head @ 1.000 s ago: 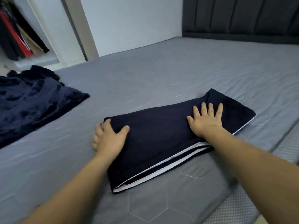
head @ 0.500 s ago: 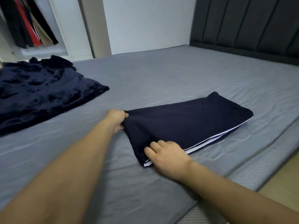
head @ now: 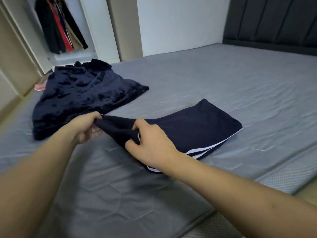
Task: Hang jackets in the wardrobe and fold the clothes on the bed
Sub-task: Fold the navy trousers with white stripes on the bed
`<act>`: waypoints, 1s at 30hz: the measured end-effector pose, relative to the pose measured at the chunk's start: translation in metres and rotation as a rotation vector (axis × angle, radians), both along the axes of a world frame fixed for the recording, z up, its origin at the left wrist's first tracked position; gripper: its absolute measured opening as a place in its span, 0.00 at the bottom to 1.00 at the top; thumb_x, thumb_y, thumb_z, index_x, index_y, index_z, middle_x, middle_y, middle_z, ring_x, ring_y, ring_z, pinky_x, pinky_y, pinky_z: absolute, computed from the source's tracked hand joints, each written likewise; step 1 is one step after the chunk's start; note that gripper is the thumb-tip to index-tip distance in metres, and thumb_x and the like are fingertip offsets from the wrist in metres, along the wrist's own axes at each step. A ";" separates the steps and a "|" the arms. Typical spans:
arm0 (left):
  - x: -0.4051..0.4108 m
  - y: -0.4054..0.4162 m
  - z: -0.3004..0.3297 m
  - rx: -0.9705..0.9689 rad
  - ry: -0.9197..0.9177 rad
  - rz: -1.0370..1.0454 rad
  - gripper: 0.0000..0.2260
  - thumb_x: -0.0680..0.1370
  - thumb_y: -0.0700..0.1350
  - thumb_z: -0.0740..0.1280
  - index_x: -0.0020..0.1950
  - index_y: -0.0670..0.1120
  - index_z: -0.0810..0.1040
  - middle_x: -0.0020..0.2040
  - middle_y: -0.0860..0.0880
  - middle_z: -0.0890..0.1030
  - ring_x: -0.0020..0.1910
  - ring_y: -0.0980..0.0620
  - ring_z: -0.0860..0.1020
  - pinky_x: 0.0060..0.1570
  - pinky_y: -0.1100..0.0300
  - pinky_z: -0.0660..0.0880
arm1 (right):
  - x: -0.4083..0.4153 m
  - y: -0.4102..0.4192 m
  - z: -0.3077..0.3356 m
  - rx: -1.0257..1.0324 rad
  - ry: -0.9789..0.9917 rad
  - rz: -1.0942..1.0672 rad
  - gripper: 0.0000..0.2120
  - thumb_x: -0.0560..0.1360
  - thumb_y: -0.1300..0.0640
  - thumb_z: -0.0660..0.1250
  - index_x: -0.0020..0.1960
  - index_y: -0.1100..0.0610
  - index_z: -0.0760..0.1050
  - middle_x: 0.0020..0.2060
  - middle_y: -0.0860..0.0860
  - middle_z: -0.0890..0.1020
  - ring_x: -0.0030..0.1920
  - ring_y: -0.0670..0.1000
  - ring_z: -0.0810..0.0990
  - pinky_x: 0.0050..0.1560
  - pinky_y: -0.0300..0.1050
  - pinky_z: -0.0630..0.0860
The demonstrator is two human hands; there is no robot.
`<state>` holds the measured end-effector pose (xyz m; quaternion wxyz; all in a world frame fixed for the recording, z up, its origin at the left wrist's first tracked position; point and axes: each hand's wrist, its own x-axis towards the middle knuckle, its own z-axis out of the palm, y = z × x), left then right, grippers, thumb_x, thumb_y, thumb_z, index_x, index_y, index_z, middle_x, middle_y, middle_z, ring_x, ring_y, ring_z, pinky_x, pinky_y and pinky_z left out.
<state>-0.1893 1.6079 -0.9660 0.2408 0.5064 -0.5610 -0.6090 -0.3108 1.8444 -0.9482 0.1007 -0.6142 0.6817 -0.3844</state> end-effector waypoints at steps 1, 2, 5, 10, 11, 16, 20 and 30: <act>-0.005 0.004 0.008 0.020 0.125 -0.041 0.06 0.76 0.44 0.61 0.41 0.45 0.74 0.36 0.47 0.76 0.31 0.49 0.73 0.35 0.58 0.74 | -0.011 0.004 0.001 0.002 -0.120 -0.038 0.09 0.72 0.53 0.67 0.42 0.55 0.67 0.32 0.49 0.77 0.33 0.51 0.74 0.32 0.44 0.67; -0.013 0.009 0.013 0.021 0.202 -0.089 0.07 0.74 0.46 0.60 0.39 0.46 0.74 0.35 0.49 0.75 0.33 0.49 0.72 0.38 0.57 0.73 | -0.022 0.008 0.002 0.008 -0.231 -0.072 0.10 0.71 0.54 0.67 0.40 0.56 0.67 0.29 0.48 0.75 0.30 0.48 0.72 0.31 0.43 0.66; -0.050 0.022 0.014 -0.129 0.127 -0.173 0.06 0.70 0.46 0.62 0.44 0.47 0.76 0.44 0.52 0.77 0.46 0.49 0.74 0.49 0.55 0.65 | -0.064 0.020 0.004 0.031 -0.428 -0.164 0.08 0.70 0.57 0.68 0.39 0.58 0.69 0.29 0.50 0.74 0.30 0.48 0.72 0.32 0.45 0.71; -0.144 0.038 0.008 -0.344 0.072 -0.236 0.13 0.81 0.44 0.64 0.66 0.45 0.75 0.59 0.48 0.82 0.55 0.50 0.81 0.53 0.56 0.77 | -0.148 0.045 0.003 0.274 -0.666 -0.149 0.07 0.72 0.63 0.63 0.48 0.62 0.76 0.36 0.54 0.78 0.33 0.51 0.80 0.35 0.48 0.82; -0.165 0.043 0.011 -0.395 0.073 -0.243 0.11 0.81 0.44 0.64 0.64 0.46 0.75 0.57 0.49 0.82 0.53 0.50 0.81 0.50 0.56 0.78 | -0.165 0.051 0.002 0.297 -0.653 -0.174 0.06 0.72 0.63 0.63 0.47 0.61 0.77 0.35 0.54 0.77 0.33 0.50 0.79 0.36 0.49 0.82; -0.277 0.074 0.014 -0.703 -0.123 -0.392 0.06 0.83 0.50 0.60 0.58 0.50 0.71 0.53 0.52 0.78 0.48 0.56 0.76 0.44 0.62 0.71 | -0.240 0.070 -0.016 0.354 -0.488 -0.462 0.05 0.71 0.63 0.60 0.37 0.57 0.67 0.31 0.52 0.70 0.34 0.53 0.71 0.32 0.43 0.71; -0.337 0.089 -0.010 -0.768 -0.285 -0.439 0.16 0.84 0.50 0.57 0.70 0.47 0.67 0.66 0.48 0.74 0.61 0.49 0.73 0.57 0.59 0.67 | -0.274 0.076 -0.042 0.466 -0.108 -0.683 0.11 0.75 0.58 0.57 0.51 0.60 0.75 0.50 0.60 0.80 0.52 0.61 0.77 0.46 0.46 0.69; -0.333 0.134 -0.022 -0.950 -0.679 -0.330 0.15 0.78 0.52 0.60 0.63 0.49 0.67 0.62 0.48 0.66 0.64 0.45 0.65 0.63 0.50 0.61 | -0.294 0.059 -0.067 0.392 0.011 -0.627 0.20 0.75 0.62 0.55 0.67 0.57 0.64 0.62 0.59 0.73 0.60 0.62 0.74 0.54 0.52 0.69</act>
